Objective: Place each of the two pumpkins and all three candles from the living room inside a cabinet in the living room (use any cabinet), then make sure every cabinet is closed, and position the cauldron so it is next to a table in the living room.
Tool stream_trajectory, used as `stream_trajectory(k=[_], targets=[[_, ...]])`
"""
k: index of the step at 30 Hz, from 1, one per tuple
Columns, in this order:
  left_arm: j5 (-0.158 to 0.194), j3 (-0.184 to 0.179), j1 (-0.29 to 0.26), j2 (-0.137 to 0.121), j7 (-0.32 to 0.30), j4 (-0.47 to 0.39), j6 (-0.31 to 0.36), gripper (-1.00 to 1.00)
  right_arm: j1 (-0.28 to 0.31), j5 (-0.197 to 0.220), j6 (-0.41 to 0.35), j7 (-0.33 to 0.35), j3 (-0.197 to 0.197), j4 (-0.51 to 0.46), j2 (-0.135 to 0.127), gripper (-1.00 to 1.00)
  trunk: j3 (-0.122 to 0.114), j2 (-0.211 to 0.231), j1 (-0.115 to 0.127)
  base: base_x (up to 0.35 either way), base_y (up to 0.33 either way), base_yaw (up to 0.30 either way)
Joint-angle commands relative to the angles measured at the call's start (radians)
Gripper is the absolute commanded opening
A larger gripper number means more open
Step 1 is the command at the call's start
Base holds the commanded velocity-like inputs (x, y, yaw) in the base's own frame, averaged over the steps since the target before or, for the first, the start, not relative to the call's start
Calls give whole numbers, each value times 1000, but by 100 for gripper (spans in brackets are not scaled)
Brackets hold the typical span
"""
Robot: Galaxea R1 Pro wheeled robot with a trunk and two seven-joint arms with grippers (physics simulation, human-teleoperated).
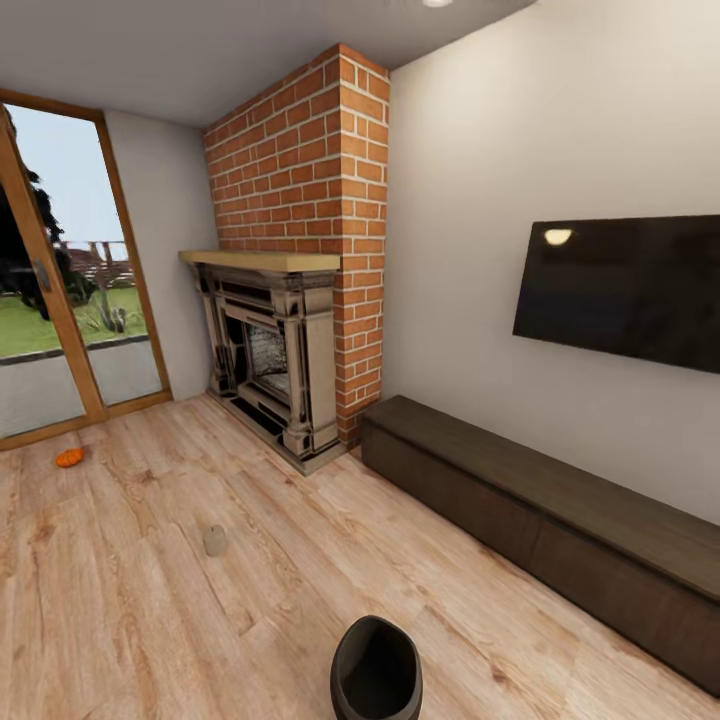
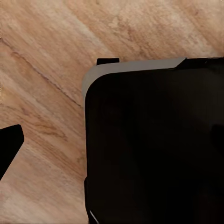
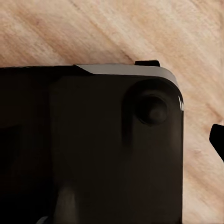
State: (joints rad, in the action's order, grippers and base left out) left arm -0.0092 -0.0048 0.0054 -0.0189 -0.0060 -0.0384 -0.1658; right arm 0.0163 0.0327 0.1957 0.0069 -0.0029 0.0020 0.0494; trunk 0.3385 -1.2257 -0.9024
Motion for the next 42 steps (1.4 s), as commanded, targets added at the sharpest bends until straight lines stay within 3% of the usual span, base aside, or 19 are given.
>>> stream_trajectory(k=[1,9,11,14,17,21,26,31,36,42], targets=[[-1,0,0,-1,-2,-2,-1,100,1,4,4,1,0,0,-1,100,-2,7,4,0,0,0],[9,5,-53,-22,-4,-3,20,100,1,6,-3,-5,0,-8,-1,100,-27,63,35,0,0,0],[11,5,-79,-25,-5,-3,50,100,1,7,-9,-7,0,-8,-1,100,-34,77,42,0,0,0],[13,7,-124,-26,-4,-6,174,100,3,8,-43,-10,-1,-16,1,100,-43,98,54,0,0,0],[14,8,-167,-25,-3,-41,262,100,17,9,-128,-13,-2,-91,1,100,-52,119,65,0,0,0],[17,9,-192,-21,-2,-164,382,100,24,8,-348,-46,0,-298,1,100,-65,147,81,0,0,0],[18,9,-201,-21,-1,-327,538,100,25,7,-483,-97,2,-454,5,100,-81,182,100,0,0,0],[22,11,-255,-13,0,-474,684,100,32,6,-582,-123,4,-593,44,100,-96,217,119,0,0,0],[38,12,-310,7,3,-495,712,100,65,5,-594,-164,4,-628,79,100,-112,252,138,0,0,0],[62,11,-389,17,12,-490,720,100,119,5,-570,-183,4,-630,88,100,-131,294,161,0,0,0]])
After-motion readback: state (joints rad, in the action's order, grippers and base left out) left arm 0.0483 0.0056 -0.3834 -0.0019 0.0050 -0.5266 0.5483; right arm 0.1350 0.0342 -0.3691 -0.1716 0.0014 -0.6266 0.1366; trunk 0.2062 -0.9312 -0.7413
